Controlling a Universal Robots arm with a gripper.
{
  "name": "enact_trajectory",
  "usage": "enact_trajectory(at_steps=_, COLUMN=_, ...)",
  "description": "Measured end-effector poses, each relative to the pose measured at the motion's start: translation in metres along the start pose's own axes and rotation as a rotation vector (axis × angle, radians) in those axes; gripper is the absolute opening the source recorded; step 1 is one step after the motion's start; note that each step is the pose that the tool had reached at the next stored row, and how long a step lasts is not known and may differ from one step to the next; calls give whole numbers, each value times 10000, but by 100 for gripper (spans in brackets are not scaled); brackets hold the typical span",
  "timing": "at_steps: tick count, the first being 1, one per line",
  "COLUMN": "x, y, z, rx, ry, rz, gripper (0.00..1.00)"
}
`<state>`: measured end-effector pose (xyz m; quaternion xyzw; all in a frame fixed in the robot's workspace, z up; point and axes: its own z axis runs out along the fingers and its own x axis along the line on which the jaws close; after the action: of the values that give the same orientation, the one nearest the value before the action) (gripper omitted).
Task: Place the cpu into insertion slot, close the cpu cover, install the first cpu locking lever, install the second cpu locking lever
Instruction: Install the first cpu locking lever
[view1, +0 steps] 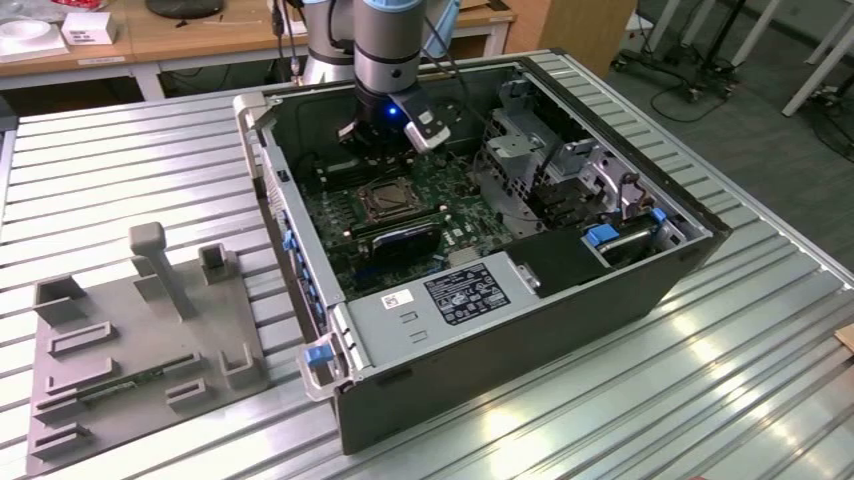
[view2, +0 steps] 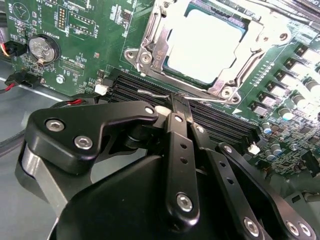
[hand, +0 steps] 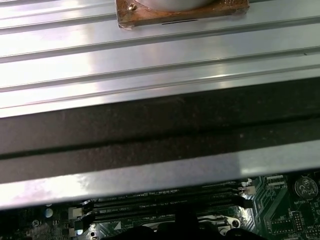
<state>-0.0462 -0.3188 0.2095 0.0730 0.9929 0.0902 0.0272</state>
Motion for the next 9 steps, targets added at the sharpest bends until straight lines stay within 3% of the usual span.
enact_trajectory(at_steps=9, x=-2, y=1, z=1, rx=11, ry=-46, rz=246, gripper=11)
